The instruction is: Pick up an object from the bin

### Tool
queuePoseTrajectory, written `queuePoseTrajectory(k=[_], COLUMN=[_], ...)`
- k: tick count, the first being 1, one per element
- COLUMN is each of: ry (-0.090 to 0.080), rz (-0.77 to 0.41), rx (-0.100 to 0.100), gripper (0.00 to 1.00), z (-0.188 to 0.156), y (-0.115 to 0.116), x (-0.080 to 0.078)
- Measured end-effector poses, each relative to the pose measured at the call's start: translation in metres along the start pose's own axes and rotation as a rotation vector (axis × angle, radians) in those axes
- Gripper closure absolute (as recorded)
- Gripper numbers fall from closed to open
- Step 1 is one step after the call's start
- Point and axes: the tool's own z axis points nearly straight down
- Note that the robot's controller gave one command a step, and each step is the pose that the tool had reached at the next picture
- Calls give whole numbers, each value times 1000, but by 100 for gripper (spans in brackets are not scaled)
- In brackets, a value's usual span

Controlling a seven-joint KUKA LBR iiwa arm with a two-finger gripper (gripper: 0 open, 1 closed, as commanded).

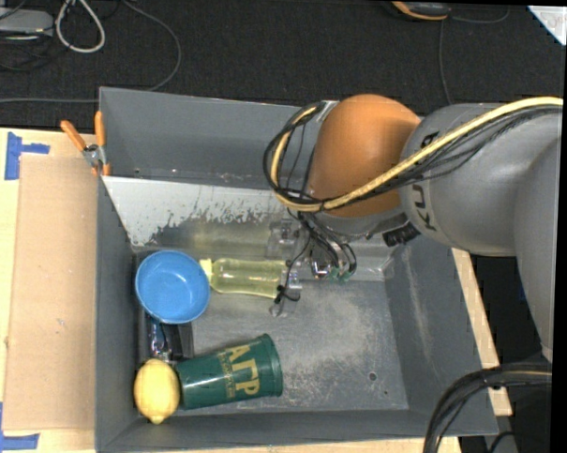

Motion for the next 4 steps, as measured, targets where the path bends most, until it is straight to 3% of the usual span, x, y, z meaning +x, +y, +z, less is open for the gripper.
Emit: queuePoseTrajectory(k=[1, 2, 3, 4], ry=[-8, -2, -12, 0], rz=[3, 69, 89, 122], rx=[-1, -1, -3, -1], gripper=[0, 0, 0, 0], z=[-5, 39, 12, 30], y=[-1, -16, -10, -17], x=[-2, -9, -8, -3])
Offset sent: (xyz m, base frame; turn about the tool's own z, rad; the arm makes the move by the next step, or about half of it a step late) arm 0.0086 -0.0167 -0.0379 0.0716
